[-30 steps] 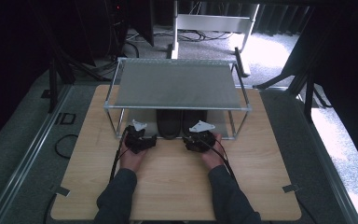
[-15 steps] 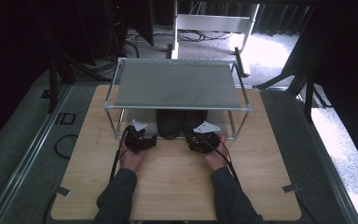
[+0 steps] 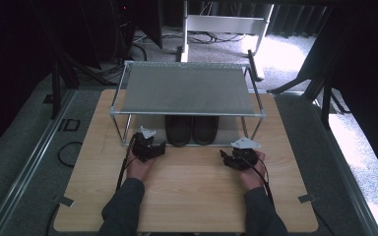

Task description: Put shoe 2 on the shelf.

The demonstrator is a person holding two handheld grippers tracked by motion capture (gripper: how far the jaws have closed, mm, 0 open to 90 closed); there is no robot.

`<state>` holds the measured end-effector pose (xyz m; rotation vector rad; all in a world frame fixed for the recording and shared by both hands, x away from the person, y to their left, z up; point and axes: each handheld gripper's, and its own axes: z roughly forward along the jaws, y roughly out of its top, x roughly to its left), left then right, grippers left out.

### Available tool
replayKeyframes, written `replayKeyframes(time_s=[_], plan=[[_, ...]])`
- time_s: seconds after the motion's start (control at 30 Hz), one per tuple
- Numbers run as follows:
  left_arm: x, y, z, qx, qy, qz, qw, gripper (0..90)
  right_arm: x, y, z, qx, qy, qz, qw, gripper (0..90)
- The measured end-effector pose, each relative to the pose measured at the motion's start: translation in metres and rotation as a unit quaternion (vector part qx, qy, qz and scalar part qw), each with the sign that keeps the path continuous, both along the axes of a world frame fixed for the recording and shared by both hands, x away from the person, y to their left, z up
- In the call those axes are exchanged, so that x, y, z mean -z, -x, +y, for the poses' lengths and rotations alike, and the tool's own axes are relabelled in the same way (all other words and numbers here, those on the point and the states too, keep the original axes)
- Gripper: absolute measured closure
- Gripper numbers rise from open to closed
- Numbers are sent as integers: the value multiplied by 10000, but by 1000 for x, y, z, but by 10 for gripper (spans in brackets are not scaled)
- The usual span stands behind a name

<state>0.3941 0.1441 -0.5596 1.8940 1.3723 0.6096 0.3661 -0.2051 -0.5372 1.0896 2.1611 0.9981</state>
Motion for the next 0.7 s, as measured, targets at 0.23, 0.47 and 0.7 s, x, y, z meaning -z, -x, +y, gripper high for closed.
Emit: replayKeyframes(time_s=[0.23,0.47,0.7], plan=[[-2,13,-1,67,28,-388,9992,345,8,13,-28,315,40,165,9994,390],[-3,25,3,-87,174,-561,9982,348,13,17,-46,683,-6,242,9974,376],[-5,41,6,-151,251,-669,9973,350,16,15,-53,914,220,291,9951,362]])
